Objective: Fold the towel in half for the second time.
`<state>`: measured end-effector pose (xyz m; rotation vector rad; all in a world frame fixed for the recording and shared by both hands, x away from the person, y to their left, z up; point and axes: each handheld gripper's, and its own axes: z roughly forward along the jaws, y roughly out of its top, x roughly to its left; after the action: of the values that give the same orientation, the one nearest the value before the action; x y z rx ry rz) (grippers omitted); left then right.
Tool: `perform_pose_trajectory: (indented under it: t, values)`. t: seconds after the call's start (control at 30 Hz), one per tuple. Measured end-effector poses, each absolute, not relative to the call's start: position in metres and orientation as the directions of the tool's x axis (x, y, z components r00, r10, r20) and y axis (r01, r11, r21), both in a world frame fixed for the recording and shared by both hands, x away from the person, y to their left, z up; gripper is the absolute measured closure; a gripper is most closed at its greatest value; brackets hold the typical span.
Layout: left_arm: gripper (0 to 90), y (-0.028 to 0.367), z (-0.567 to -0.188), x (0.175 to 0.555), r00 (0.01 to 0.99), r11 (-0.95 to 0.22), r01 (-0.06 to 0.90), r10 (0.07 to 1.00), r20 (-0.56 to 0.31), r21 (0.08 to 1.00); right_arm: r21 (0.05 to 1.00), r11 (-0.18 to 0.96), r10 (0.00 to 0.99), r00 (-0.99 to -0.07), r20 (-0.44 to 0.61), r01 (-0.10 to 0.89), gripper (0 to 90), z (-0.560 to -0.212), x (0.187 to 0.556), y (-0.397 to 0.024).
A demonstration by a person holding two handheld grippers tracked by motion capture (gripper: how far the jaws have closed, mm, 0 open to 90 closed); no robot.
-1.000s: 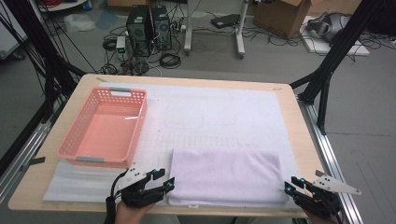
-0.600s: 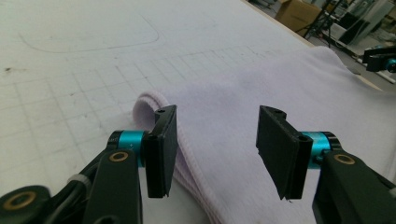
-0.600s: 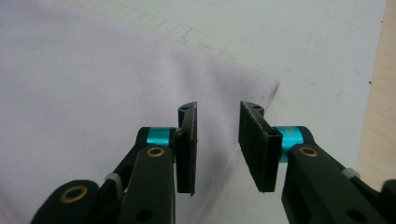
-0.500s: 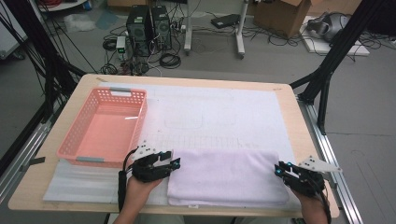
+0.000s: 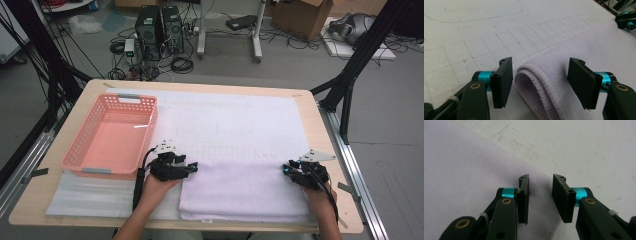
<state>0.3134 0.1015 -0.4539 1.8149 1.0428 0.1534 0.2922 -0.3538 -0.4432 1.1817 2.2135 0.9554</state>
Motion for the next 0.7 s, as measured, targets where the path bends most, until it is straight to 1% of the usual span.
perform_pose_trajectory:
  t: [0.1,0.17,0.23,0.3,0.37,0.4,0.43,0.47,0.53,0.57,0.6,0.63,0.7]
  values:
    - [36.6,0.101,-0.454,0.314,0.616,-0.134,0.591,0.713,-0.337,0.796,0.743,0.397,0.851,-0.519,-0.079,0.538,66.2,-0.441,0.291,-0.355]
    - [36.6,0.098,-0.454,0.314,0.617,-0.156,0.595,0.717,-0.324,0.789,0.75,0.385,0.854,-0.516,-0.069,0.537,63.3,-0.441,0.29,-0.357]
    - [37.1,0.094,-0.454,0.316,0.627,-0.191,0.594,0.718,-0.301,0.781,0.764,0.37,0.856,-0.513,-0.059,0.529,55.6,-0.439,0.289,-0.359]
    - [39.2,0.091,-0.454,0.316,0.636,-0.214,0.588,0.718,-0.282,0.78,0.771,0.352,0.87,-0.489,-0.06,0.531,43.8,-0.439,0.29,-0.362]
    - [44.0,0.089,-0.453,0.315,0.645,-0.241,0.573,0.722,-0.25,0.783,0.764,0.347,0.876,-0.48,-0.057,0.544,39.0,-0.441,0.294,-0.366]
    - [48.2,0.09,-0.453,0.315,0.645,-0.241,0.572,0.723,-0.248,0.784,0.759,0.346,0.874,-0.483,-0.048,0.552,37.1,-0.444,0.296,-0.367]
    - [55.9,0.09,-0.453,0.315,0.655,-0.242,0.578,0.708,-0.265,0.779,0.755,0.337,0.874,-0.486,-0.027,0.562,37.0,-0.445,0.299,-0.368]
    - [67.2,0.09,-0.454,0.316,0.659,-0.239,0.59,0.694,-0.289,0.771,0.755,0.316,0.873,-0.488,0.006,0.575,39.3,-0.447,0.301,-0.369]
    - [75.0,0.09,-0.452,0.316,0.664,-0.244,0.592,0.688,-0.293,0.768,0.751,0.279,0.853,-0.514,0.092,0.598,56.2,-0.448,0.302,-0.372]
    - [76.3,0.09,-0.452,0.316,0.663,-0.242,0.592,0.688,-0.294,0.769,0.749,0.267,0.85,-0.514,0.112,0.606,65.7,-0.448,0.301,-0.373]
    - [77.0,0.091,-0.451,0.316,0.661,-0.234,0.59,0.69,-0.295,0.773,0.747,0.252,0.84,-0.522,0.146,0.615,73.0,-0.447,0.301,-0.375]
    - [77.3,0.092,-0.45,0.316,0.657,-0.22,0.587,0.692,-0.3,0.779,0.751,0.247,0.84,-0.521,0.148,0.612,76.5,-0.447,0.3,-0.375]
    - [77.5,0.096,-0.445,0.317,0.646,-0.172,0.575,0.695,-0.315,0.8,0.765,0.258,0.838,-0.531,0.126,0.59,78.6,-0.444,0.299,-0.375]
